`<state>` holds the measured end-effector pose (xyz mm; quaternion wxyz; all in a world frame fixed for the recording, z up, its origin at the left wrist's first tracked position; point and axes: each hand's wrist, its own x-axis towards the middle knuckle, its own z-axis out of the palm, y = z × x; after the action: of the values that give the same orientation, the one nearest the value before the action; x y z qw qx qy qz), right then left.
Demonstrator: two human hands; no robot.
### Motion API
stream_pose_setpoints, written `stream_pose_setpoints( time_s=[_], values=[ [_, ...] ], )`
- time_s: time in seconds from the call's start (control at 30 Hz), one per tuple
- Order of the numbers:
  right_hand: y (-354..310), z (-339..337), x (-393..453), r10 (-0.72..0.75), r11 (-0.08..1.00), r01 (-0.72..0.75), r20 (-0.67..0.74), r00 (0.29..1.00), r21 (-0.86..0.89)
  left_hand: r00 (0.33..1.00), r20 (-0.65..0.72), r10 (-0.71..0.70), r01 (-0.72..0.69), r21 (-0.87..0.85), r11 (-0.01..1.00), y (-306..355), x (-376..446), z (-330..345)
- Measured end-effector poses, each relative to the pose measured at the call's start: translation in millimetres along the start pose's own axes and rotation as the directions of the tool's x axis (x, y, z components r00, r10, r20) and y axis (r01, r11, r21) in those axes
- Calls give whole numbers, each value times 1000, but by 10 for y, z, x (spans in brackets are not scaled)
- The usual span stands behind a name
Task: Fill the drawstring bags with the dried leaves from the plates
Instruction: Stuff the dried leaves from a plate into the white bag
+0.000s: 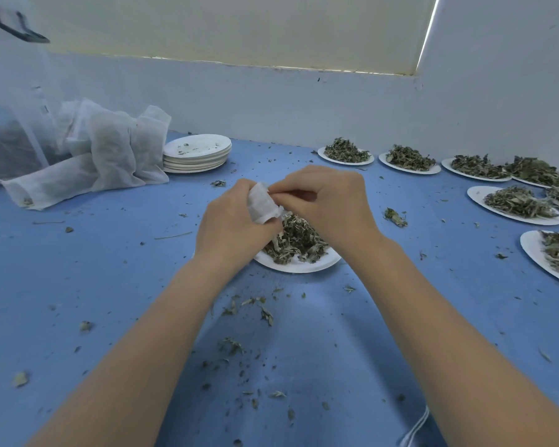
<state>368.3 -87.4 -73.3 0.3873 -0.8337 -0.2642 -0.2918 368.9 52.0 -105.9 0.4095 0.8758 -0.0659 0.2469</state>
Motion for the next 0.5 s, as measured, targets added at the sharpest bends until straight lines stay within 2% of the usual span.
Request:
stream_pose_setpoints(
  time_s=[0.1, 0.17, 0.27, 0.4, 0.5],
  values=[
    [-23, -23, 1, 20, 1000, -21, 54, 998, 14, 1000, 3, -7, 7, -36, 999, 14, 8, -19],
    [-52, -52, 22, 68, 998, -68, 154, 986, -4, 997, 27, 71, -72, 17, 997, 35, -6, -28],
    [-106, -31, 49, 53, 992, -21, 254, 966, -127, 979, 24, 201, -203, 108, 973, 81, -37, -8],
    [-196, 29, 45, 124, 987, -82, 333, 935, -138, 963, -52, 263, -260, 56, 964, 124, -70, -10],
    [-171, 17, 51, 167, 985, -130, 432, 886, -113, 968, 30, 248, -249, 22, 968, 107, -55, -68]
  ],
)
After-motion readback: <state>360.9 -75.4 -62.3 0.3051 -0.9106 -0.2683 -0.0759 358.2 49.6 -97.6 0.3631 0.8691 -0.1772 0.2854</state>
